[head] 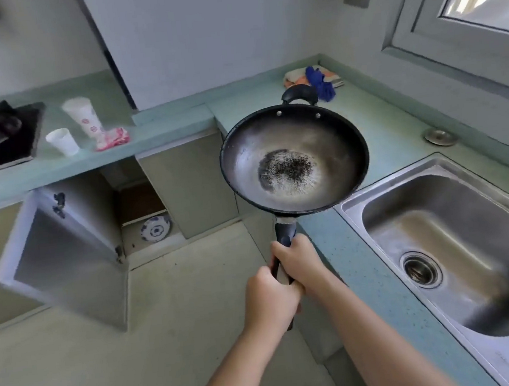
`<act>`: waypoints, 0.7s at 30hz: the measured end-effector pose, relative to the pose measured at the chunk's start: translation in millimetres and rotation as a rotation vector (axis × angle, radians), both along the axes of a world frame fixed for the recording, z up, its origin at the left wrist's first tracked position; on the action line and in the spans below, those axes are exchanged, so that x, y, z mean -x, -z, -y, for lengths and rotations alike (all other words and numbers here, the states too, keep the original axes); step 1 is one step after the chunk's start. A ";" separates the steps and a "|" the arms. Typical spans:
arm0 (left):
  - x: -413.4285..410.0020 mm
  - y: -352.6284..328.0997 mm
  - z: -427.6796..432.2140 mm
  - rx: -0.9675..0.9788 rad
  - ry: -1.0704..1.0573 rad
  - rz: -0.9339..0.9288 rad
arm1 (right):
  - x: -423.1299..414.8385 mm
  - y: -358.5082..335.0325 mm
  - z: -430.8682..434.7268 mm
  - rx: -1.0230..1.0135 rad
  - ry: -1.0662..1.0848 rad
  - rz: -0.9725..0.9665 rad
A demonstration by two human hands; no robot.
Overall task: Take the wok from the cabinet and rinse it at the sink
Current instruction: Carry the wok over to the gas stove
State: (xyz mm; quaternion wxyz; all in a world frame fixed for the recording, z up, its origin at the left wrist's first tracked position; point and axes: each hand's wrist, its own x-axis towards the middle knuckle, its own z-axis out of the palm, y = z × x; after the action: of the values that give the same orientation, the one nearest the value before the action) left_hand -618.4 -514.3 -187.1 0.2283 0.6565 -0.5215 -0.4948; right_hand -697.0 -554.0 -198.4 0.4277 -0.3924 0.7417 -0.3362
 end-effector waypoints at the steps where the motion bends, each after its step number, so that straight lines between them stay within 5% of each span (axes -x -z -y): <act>1: -12.7 -1.6 -1.1 0.005 -0.029 0.002 | -13.2 -2.9 0.2 0.000 -0.023 0.016; 21: -299.0 -6.0 -95.8 -0.022 -0.482 -0.019 | -324.8 -1.7 -64.1 -0.063 -0.478 0.132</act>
State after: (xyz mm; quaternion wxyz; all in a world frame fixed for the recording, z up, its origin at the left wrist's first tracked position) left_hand -319.3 -418.5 -181.2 0.3375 0.7598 -0.3422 -0.4378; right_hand -372.1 -489.9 -196.7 0.5546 -0.5204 0.6083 -0.2273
